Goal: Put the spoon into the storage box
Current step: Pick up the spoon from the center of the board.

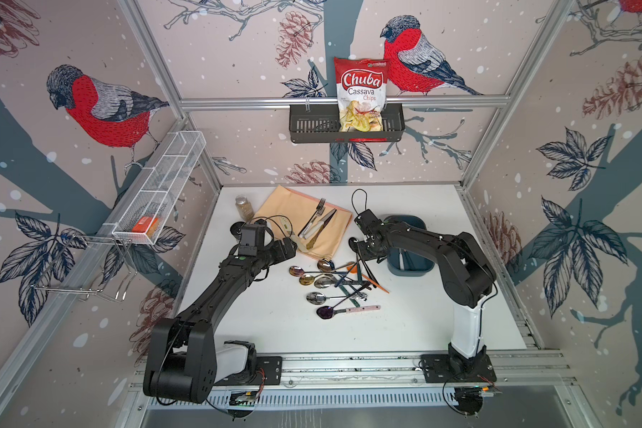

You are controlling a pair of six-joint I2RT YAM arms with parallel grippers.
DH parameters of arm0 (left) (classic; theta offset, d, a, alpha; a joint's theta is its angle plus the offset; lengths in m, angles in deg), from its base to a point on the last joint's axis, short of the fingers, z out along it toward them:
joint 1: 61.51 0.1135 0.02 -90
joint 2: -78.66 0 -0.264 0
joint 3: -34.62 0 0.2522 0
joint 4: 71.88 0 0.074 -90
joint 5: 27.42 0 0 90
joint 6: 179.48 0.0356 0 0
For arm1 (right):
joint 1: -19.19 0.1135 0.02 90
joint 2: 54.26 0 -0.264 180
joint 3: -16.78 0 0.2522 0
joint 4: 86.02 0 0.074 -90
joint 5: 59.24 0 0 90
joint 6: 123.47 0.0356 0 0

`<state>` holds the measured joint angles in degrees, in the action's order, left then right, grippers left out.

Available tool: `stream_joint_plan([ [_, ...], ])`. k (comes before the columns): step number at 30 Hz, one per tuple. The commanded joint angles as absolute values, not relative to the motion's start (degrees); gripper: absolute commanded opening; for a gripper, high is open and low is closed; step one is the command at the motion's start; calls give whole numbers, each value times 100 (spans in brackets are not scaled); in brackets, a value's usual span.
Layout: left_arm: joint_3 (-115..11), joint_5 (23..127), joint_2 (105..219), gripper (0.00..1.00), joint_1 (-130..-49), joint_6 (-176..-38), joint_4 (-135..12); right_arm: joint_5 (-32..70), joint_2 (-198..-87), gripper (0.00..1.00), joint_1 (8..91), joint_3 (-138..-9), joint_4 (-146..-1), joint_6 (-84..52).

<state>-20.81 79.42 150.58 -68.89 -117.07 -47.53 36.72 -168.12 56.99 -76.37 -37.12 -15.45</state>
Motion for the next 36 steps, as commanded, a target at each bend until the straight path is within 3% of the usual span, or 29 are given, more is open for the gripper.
stream_joint_plan([
  [1, -2079, 7962, 15030, 96, -6885, -11694, -4827, 3607, -16872, 38, 5707, -7634, -3648, -1407],
  [36, -2216, 7918, 15154, 96, -6882, -11640, -4818, 3153, -17013, 23, 5417, -7625, -3744, -1351],
])
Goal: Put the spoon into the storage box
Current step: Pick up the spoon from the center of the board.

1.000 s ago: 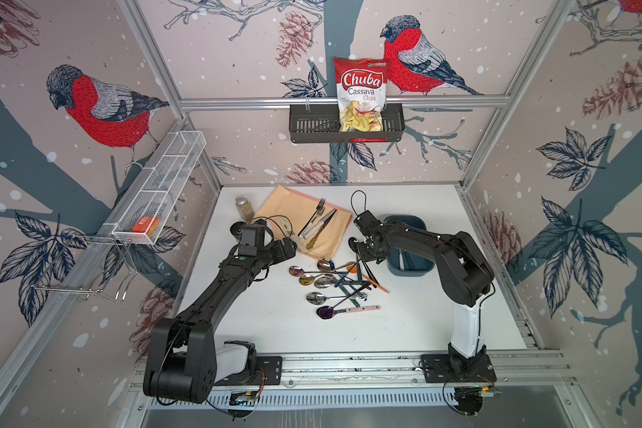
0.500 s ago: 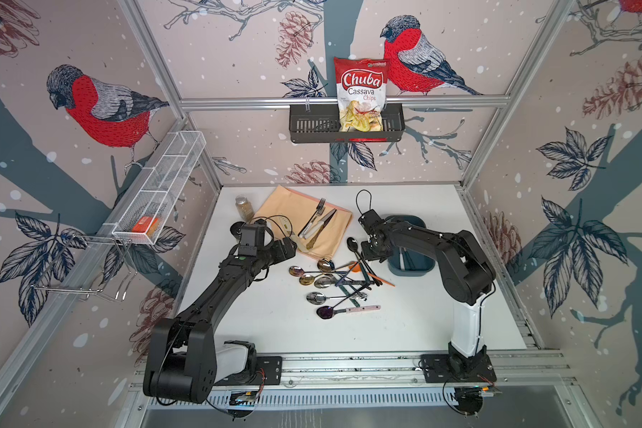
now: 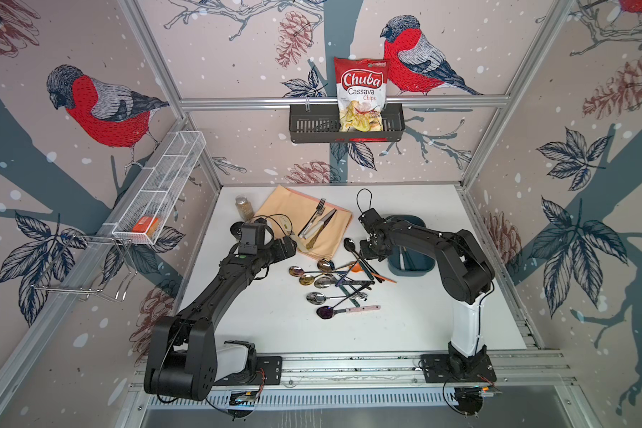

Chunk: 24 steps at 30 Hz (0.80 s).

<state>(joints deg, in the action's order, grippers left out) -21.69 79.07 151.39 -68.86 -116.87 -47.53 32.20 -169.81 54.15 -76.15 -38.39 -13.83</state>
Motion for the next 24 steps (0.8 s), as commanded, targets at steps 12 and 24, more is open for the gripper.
stream_joint_plan([
  [12, -2160, 7866, 15101, 96, -6880, -11635, -4838, 3202, -17008, 17, 5338, -7731, -3687, -1439],
  [24, -2175, 7869, 15078, 96, -6878, -11635, -4845, 3353, -16723, 14, 5337, -7607, -3827, -1322],
])
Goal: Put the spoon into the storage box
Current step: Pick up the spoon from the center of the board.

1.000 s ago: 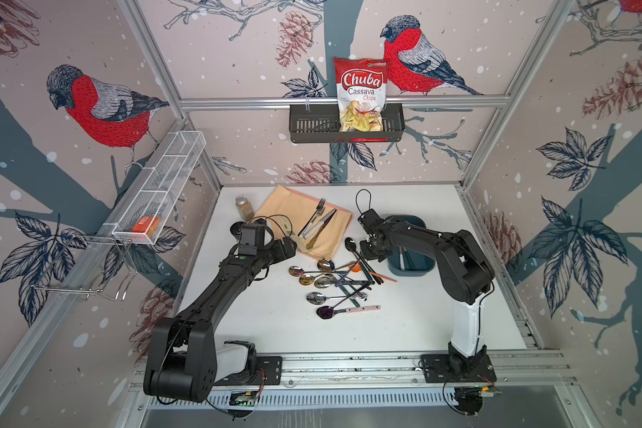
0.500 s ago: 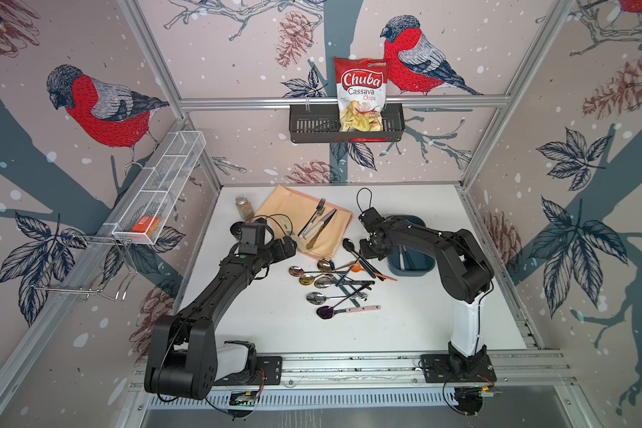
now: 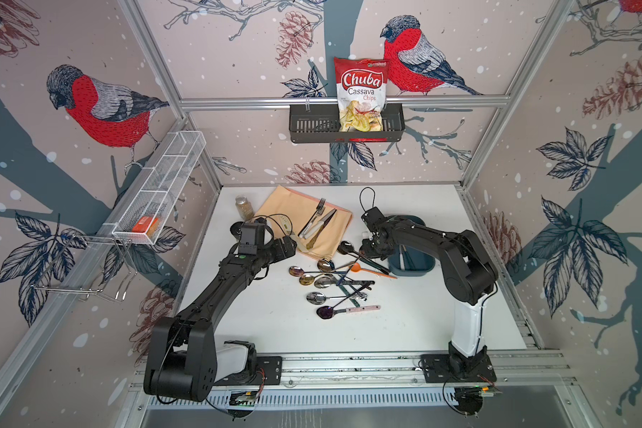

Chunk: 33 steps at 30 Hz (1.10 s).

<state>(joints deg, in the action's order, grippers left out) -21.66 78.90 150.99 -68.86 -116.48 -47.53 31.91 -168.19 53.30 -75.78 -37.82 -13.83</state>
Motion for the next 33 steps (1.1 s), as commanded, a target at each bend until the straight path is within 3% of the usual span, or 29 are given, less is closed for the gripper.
stream_joint_plan([
  [1, -2175, 7866, 15069, 96, -6884, -11630, -4845, 3386, -16714, 13, 5338, -7623, -3826, -1328],
  [33, -2208, 7800, 15031, 96, -6889, -11463, -4782, 4331, -17117, 13, 5354, -8912, -3381, -1904],
])
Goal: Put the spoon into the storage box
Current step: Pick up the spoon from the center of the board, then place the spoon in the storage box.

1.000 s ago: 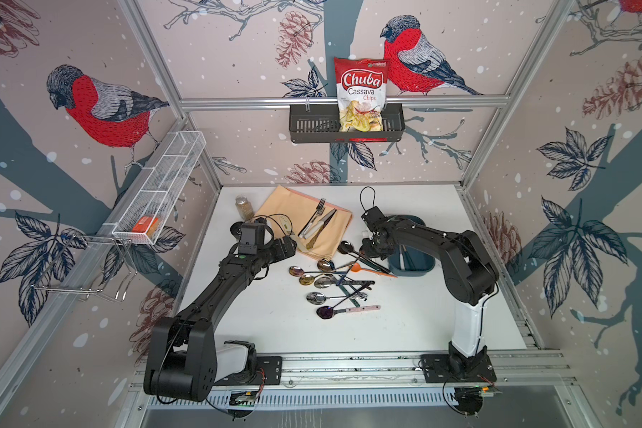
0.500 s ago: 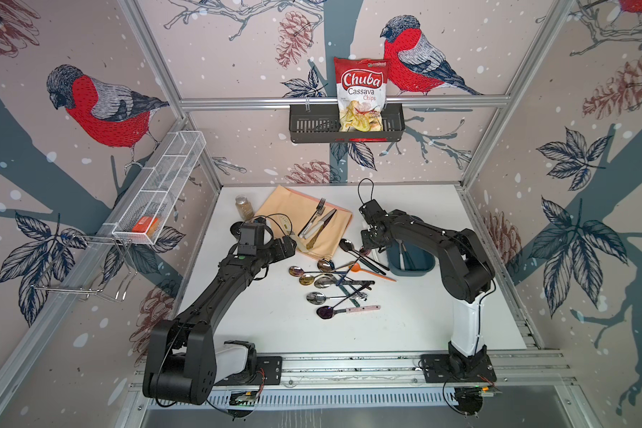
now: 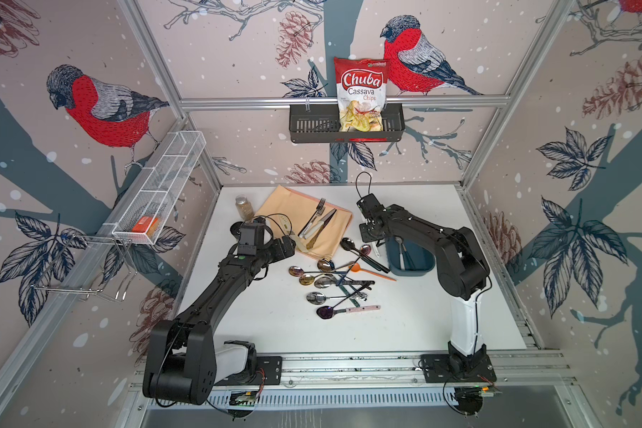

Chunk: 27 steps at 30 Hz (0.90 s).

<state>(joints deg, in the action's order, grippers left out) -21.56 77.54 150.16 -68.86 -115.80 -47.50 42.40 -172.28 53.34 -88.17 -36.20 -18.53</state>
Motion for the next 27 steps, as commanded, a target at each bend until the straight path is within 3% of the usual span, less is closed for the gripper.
stream_joint_plan([
  [1, -2224, 7805, 15041, 96, -6889, -11463, -4793, 4297, -17088, 13, 5356, -8948, -3310, -1913],
  [13, -2972, 7553, 15582, 96, -7814, -11027, -4723, 4123, -16303, 14, 5155, -9038, -2522, -1769],
  [27, -3594, 7525, 16145, 96, -8608, -10697, -4603, 3881, -15389, 14, 4275, -7459, -2911, -1761],
])
